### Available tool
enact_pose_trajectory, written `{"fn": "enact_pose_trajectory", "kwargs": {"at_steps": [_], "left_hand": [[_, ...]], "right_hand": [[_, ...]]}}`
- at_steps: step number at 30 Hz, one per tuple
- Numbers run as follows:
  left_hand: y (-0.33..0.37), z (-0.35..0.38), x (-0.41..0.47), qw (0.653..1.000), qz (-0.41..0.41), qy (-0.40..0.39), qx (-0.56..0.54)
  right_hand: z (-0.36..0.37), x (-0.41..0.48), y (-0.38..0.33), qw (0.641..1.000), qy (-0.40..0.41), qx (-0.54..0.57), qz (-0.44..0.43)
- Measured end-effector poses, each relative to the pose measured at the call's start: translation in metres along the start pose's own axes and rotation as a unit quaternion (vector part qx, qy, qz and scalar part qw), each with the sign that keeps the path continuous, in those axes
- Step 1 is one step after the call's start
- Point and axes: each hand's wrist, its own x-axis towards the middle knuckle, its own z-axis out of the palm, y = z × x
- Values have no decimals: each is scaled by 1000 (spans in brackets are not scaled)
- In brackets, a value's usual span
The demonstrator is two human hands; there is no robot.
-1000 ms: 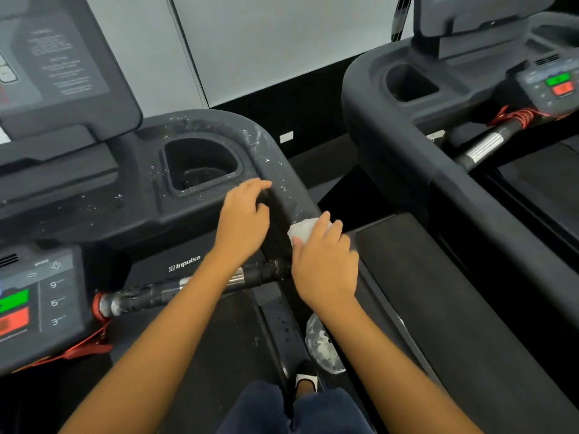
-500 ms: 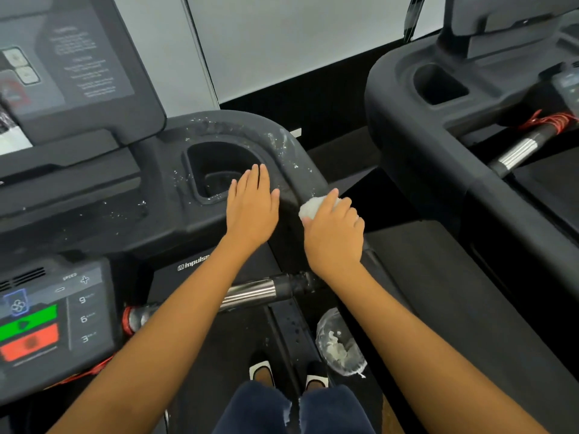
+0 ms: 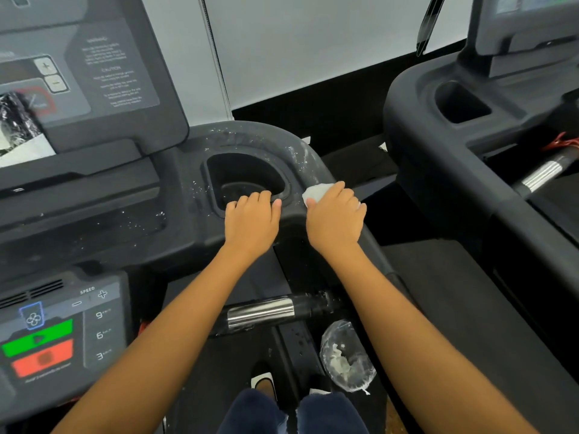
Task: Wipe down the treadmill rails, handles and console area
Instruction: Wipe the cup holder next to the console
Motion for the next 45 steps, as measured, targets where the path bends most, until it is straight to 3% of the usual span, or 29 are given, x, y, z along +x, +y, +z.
{"fn": "enact_pose_trajectory", "kwargs": {"at_steps": [3,8,14,19,24,28,32,37,41,45], "left_hand": [[1,-1,16,1000,14,-20,5],[1,3,25,1000,17,-22,-11],[1,6,17,999,20,25,11],[2,8,16,998,18,60,26],[1,10,17,998,19,58,9],[2,10,16,997,17,71,14],[2,10,14,998,7,68,12],[3,7,15,999,-4,34,11],[-1,2,14,999,-1,15,-50],[-33,-21,5,993,-43,55,-99]], "right_hand": [[-2,35,-31,999,-9,45,22],[-3,71,-44,993,-25,107,-41],[8,21,2,996,18,39,-72],[6,70,-37,996,-8,60,-71],[-1,119,-76,991,-34,74,-108],[2,99,-45,987,-26,83,-133],[10,65,-23,992,-16,23,-123],[3,116,-75,991,-48,18,-126],[-1,161,-112,975,-105,72,-183],[3,141,-90,976,-84,51,-195]]}}
